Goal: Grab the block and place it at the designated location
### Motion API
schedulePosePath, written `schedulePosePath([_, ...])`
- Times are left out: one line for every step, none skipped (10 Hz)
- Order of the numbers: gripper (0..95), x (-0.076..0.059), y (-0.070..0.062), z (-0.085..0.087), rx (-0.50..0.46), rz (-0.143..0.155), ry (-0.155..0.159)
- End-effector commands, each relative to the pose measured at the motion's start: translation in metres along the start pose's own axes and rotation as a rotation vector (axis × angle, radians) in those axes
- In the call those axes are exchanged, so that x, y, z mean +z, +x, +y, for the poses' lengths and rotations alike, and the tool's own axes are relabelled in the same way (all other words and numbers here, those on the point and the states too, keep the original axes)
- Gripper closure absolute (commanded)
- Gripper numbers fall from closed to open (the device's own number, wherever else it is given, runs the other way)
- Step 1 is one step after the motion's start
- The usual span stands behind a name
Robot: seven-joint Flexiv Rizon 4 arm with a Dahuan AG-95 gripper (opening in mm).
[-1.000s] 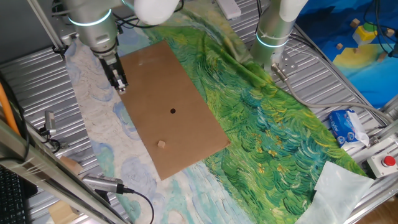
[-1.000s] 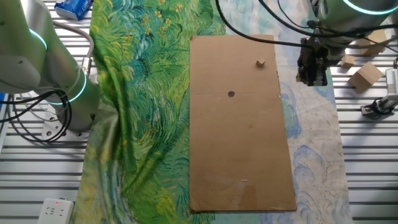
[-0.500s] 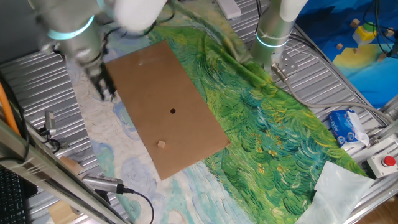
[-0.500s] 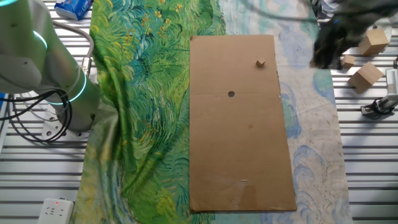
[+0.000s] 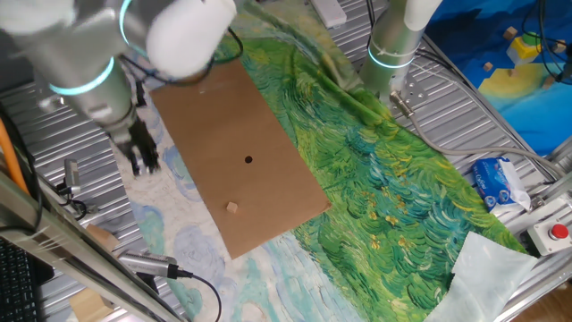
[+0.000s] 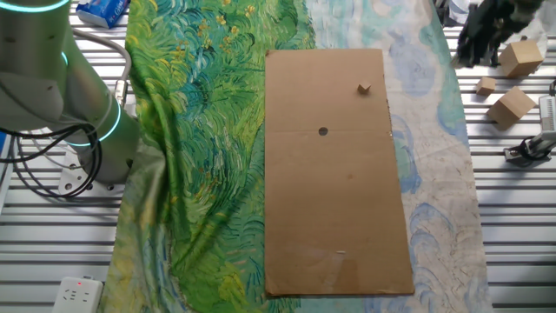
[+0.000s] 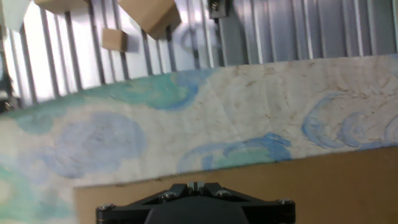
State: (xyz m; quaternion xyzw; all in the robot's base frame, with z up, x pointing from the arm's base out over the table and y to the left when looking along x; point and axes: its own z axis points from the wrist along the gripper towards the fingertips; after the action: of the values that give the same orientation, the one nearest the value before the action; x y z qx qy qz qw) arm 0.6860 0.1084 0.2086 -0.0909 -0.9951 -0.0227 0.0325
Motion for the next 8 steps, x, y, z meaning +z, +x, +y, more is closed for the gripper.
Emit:
schedulePosePath([95.0, 0.0044, -0.0007, 0.0141, 0.016, -0.001, 0.001])
schedulePosePath([95.0, 0.0058, 0.0000, 0.0177, 0.021, -0.002, 0.002])
schedulePosePath([95.0, 0.0083, 0.0005, 0.0210, 0.021, -0.002, 0.001])
schedulePosePath([95.0, 0.0086, 0.0005, 0.0210, 0.018, -0.002, 0.000])
schedulePosePath([95.0, 0.0087, 0.0008, 0.0210, 0.017, -0.001, 0.001])
schedulePosePath([95.0, 0.0087, 0.0008, 0.0210, 0.019, 0.000, 0.001])
schedulePosePath([95.0, 0.0087, 0.0009, 0.0209, 0.021, 0.000, 0.004])
schedulePosePath([95.0, 0.0080, 0.0010, 0.0208, 0.026, 0.000, 0.007])
